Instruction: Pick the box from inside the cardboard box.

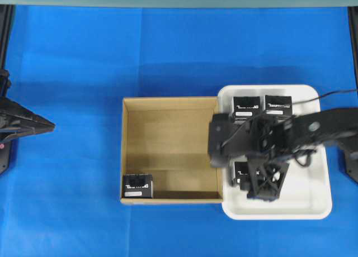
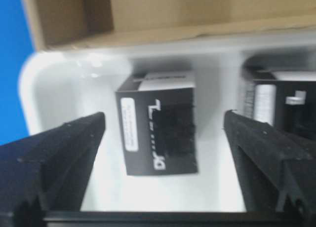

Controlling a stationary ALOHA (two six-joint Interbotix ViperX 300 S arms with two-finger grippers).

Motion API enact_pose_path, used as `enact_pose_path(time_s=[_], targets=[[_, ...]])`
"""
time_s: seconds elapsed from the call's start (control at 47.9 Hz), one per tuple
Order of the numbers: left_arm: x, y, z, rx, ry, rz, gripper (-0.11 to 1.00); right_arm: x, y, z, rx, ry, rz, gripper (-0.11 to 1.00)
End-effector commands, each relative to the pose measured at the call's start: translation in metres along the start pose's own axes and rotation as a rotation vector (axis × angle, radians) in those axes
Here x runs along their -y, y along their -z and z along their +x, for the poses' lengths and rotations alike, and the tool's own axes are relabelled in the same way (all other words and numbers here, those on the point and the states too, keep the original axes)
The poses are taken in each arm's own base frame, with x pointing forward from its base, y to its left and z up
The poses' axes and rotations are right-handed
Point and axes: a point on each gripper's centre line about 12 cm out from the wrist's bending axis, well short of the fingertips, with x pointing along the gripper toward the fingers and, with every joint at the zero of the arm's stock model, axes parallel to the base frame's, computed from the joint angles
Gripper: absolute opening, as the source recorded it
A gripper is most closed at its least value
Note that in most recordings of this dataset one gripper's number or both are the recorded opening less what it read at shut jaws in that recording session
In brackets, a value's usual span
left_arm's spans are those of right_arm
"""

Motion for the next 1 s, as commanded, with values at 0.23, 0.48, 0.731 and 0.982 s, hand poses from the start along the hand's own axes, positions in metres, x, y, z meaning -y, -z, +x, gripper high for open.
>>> enact_pose_path(time_s=[0.23, 0.48, 0.731, 0.982], targets=[[0.002, -0.012, -0.001, 0.033, 0.005, 0.0, -0.07, 0.009, -0.01, -0.081, 0.208, -0.018, 0.038, 0.96], [0.002, -0.013, -0.002, 0.038, 0.008, -0.001, -0.07, 0.007, 0.004, -0.12, 0.32, -0.036, 0.027, 0.96], [0.002, -0.013, -0.001, 0.036, 0.008, 0.004, -0.07, 0.009, 0.023, -0.131, 0.358, -0.042, 0.025, 0.96], [0.002, -0.013, -0.001, 0.036, 0.008, 0.004, -0.07, 0.01, 0.034, -0.144, 0.464, -0.056, 0.023, 0.96]])
